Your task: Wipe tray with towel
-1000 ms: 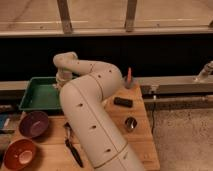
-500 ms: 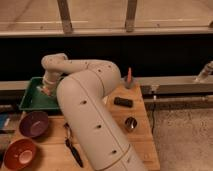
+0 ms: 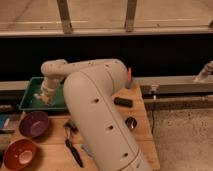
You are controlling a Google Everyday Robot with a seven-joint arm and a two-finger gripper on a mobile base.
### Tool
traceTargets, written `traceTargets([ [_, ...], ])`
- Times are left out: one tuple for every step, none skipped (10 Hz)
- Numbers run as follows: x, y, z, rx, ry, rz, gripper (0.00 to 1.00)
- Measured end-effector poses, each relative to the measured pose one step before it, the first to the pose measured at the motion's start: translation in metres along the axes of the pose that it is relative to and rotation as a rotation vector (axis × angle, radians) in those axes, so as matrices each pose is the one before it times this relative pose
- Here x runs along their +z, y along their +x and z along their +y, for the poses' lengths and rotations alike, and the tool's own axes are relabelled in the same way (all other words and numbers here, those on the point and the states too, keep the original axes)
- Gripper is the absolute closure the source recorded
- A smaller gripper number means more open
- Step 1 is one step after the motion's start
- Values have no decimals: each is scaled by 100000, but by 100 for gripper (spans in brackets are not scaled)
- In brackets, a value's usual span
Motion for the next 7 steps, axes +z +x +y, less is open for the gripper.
traceTargets([
  [-438,1719,-1350,5438,-325,-136,100],
  [-310,969,-1428,3668,350,108,100],
  [-413,676,-1571,3267,765,77,100],
  [-296,572,-1855,3338,1231,693,100],
  [-148,-12,-851,1345,811,165,100],
  [62,-250,-1837,2519,2340,718,100],
  [304,-457,-746,1082,903,53,100],
])
